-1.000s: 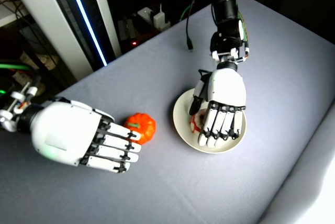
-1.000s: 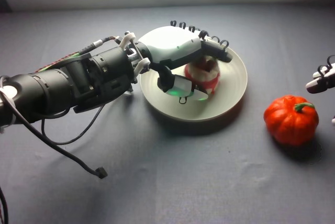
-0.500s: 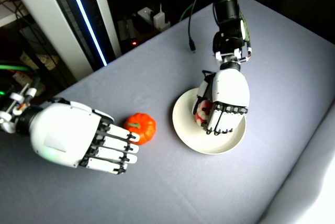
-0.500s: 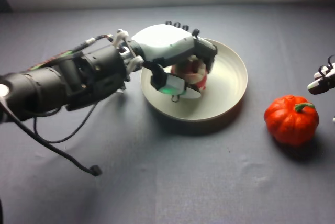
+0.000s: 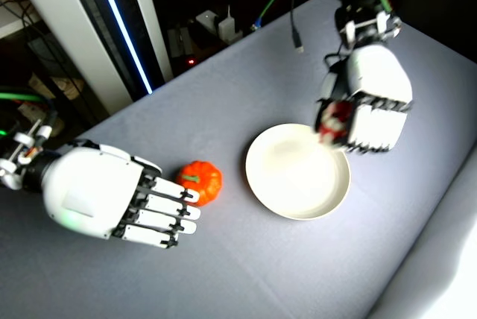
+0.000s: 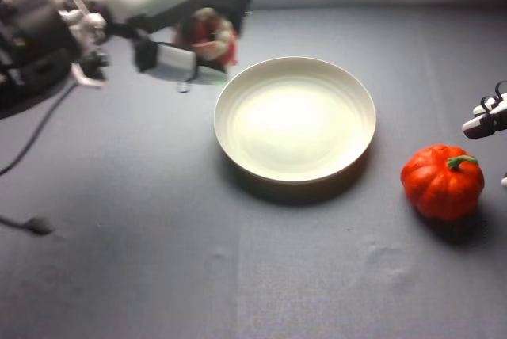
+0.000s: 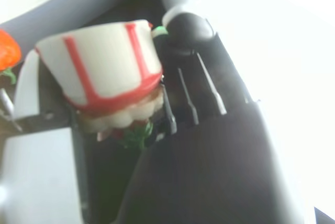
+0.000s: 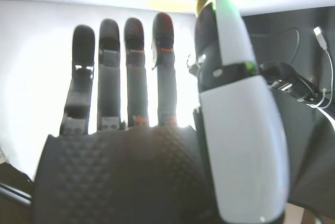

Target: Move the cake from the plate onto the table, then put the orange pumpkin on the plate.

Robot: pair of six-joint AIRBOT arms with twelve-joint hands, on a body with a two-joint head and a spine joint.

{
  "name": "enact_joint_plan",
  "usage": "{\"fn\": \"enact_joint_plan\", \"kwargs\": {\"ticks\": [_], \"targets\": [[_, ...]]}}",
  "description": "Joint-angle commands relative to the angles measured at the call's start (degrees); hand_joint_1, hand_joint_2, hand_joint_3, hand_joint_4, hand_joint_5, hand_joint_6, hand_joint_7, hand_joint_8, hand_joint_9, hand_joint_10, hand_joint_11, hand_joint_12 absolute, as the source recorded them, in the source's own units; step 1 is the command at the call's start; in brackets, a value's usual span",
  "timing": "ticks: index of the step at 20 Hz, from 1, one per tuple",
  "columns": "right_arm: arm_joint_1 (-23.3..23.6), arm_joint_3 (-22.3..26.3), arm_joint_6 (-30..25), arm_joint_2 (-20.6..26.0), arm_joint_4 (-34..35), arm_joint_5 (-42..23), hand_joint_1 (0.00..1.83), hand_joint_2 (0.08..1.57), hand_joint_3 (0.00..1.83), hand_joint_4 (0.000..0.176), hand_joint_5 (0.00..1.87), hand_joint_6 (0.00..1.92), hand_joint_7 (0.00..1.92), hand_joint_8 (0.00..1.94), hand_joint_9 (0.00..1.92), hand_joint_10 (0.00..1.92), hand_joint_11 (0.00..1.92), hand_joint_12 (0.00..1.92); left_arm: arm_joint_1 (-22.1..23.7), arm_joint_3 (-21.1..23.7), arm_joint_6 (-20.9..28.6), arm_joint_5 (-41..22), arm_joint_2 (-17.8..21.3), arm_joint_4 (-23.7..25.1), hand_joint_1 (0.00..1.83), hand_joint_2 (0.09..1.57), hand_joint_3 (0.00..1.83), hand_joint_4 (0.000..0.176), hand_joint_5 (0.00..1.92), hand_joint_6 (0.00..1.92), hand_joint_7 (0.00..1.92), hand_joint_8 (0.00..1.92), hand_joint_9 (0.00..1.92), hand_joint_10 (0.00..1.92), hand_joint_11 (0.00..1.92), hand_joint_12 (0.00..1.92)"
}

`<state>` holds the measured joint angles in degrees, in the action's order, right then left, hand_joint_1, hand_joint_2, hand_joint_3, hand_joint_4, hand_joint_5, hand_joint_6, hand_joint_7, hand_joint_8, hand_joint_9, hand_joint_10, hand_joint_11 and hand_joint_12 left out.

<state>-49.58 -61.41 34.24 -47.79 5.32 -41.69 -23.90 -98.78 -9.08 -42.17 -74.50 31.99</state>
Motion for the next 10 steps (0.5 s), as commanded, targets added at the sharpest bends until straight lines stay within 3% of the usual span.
{"fn": "enact_joint_plan", "kwargs": {"ticks": [1,2,3,4,5,6,7,10], "targets": [[0.06,0.11,-0.51,0.29,1.06,-6.55,0.93,1.15,0.0,0.0,0.68,0.0,0.54,0.0,0.46,0.0,0.05,1.32,-0.27,0.19,0.09,-5.04,1.14,-2.68,1.12,1.33,0.0,0.0,0.68,1.39,0.56,1.79,0.44,1.92,0.54,1.92],[-0.05,0.2,-0.51,0.29,1.1,-6.56,0.92,1.14,0.0,0.0,0.69,0.01,0.54,0.0,0.47,0.0,0.06,1.32,-1.69,1.44,0.09,-4.4,2.99,-2.68,1.14,1.33,0.0,0.0,0.69,1.37,0.54,1.83,0.49,1.92,0.55,1.92],[-0.14,0.21,-0.51,0.29,1.17,-6.56,0.93,1.14,0.0,0.0,0.69,0.0,0.54,0.0,0.47,0.0,0.06,1.31,-2.86,1.91,0.09,-4.14,3.95,-2.69,1.12,1.34,0.0,0.0,0.65,1.45,0.57,1.84,0.66,1.92,0.72,1.92],[-0.26,0.26,-0.51,0.29,1.36,-6.57,0.96,1.14,0.0,0.0,0.68,0.0,0.54,0.0,0.46,0.0,0.04,1.31,-3.84,2.1,0.09,-3.98,4.38,-2.69,1.1,1.29,0.0,0.0,0.69,1.48,0.82,1.9,0.87,1.92,0.94,1.92],[-0.28,0.27,-0.51,0.29,1.4,-6.58,0.99,1.15,0.0,0.0,0.69,0.0,0.54,0.0,0.46,0.0,0.01,1.33,-4.71,2.3,0.09,-3.77,4.7,-2.7,1.16,1.31,0.01,0.0,0.67,1.32,0.67,1.87,0.93,1.92,1.03,1.92],[-0.29,0.27,-0.51,0.27,1.41,-6.59,1.0,1.16,0.0,0.0,0.7,0.0,0.54,0.0,0.45,0.0,0.01,1.34,-5.47,2.32,0.09,-3.59,4.58,-2.7,1.19,1.28,0.0,0.0,0.7,1.28,0.72,1.7,0.82,1.92,0.86,1.92],[-0.29,0.3,-0.51,0.25,1.43,-6.59,1.0,1.16,0.0,0.0,0.7,0.0,0.54,0.0,0.45,0.0,0.01,1.34,-5.74,2.32,0.09,-3.37,4.47,-2.66,1.21,1.25,0.0,0.0,0.75,1.17,0.76,1.65,0.8,1.92,0.79,1.92],[-0.28,0.44,-0.51,0.24,1.43,-6.64,1.01,1.16,0.0,0.0,0.71,0.0,0.54,0.0,0.46,0.0,0.02,1.35,-8.26,2.0,0.09,-3.0,3.57,-2.81,1.22,1.25,0.0,0.0,0.86,1.09,0.7,1.65,0.76,1.92,0.79,1.92]]}}
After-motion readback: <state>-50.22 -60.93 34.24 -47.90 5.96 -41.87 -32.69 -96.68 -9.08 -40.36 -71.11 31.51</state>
